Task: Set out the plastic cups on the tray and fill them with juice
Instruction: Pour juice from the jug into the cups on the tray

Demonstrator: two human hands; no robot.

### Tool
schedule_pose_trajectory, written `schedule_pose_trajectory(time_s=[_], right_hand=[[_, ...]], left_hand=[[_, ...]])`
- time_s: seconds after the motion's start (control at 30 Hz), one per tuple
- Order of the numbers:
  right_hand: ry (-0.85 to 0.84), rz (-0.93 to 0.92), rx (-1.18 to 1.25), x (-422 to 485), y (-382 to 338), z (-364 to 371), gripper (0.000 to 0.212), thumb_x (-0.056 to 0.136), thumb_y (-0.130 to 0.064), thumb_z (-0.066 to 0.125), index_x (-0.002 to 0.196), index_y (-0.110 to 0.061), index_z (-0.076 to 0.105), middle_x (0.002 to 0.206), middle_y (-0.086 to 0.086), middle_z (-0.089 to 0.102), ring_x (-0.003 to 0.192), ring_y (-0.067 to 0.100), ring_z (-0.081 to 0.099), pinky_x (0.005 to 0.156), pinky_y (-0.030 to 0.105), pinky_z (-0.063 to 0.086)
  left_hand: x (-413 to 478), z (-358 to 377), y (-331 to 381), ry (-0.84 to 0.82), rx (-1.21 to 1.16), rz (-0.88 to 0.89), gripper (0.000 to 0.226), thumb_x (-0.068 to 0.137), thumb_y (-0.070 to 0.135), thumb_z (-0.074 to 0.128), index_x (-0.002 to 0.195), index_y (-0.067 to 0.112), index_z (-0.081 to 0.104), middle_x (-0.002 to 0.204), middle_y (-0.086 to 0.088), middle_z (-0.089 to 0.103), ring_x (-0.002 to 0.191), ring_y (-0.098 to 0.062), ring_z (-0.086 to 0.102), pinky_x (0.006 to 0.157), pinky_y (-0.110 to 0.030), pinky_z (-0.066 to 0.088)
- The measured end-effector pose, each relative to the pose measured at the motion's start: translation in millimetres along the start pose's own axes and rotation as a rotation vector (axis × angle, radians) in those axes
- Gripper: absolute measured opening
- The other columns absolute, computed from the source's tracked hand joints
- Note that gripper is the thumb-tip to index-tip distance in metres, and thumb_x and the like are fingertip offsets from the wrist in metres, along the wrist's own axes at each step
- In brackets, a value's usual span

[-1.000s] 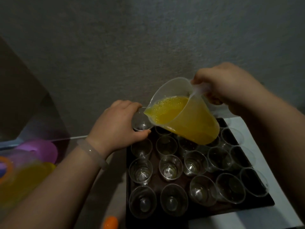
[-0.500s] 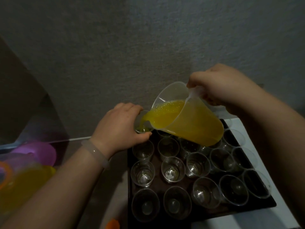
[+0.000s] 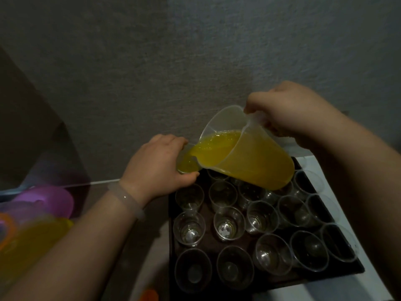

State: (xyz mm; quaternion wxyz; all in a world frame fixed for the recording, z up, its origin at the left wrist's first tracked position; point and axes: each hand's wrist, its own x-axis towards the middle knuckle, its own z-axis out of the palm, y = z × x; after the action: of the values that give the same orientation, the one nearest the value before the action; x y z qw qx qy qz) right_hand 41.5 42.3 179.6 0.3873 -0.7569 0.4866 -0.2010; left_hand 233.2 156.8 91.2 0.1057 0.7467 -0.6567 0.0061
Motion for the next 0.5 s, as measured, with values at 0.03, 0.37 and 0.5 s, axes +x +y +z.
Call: schedule_pose_trajectory(time_s=[0.03, 0.37, 0.5], right_hand=[[0.000, 0.002, 0.003, 0.2, -0.3, 0.3, 0.030, 0.080, -0.031, 0.062, 0.056, -0.013, 0.055, 0.040, -0.005, 0.044, 0.041, 0.016, 0.037, 0.048, 0.031, 0.030], [0.003, -0.024, -0.023, 2.8, -2.4, 1.9, 0.033, 0.082, -0.030, 0.061, 0.055, -0.014, 0.054, 0.037, -0.006, 0.044, 0.042, 0.016, 0.039, 0.050, 0.032, 0.032], [-0.004, -0.045, -0.035, 3.2, -3.6, 2.5, 0.034, 0.084, -0.028, 0.060, 0.054, -0.015, 0.053, 0.035, -0.007, 0.043, 0.042, 0.016, 0.039, 0.050, 0.032, 0.031]], left_hand=[[0.0, 0.5, -0.4, 0.003, 0.003, -0.001, 0.078, 0.072, 0.060, 0.066, 0.135, 0.018, 0.048, 0.128, 0.002, 0.055, 0.119, -0.018, 0.045, 0.096, -0.031, 0.039], [2.9, 2.1, -2.1, 0.010, 0.017, -0.008, 0.075, 0.072, 0.061, 0.065, 0.133, 0.020, 0.049, 0.126, 0.003, 0.055, 0.119, -0.017, 0.044, 0.093, -0.029, 0.039], [3.7, 2.3, -3.3, 0.010, 0.020, -0.010, 0.075, 0.072, 0.061, 0.065, 0.133, 0.020, 0.048, 0.126, 0.003, 0.055, 0.120, -0.017, 0.044, 0.094, -0.030, 0.039]])
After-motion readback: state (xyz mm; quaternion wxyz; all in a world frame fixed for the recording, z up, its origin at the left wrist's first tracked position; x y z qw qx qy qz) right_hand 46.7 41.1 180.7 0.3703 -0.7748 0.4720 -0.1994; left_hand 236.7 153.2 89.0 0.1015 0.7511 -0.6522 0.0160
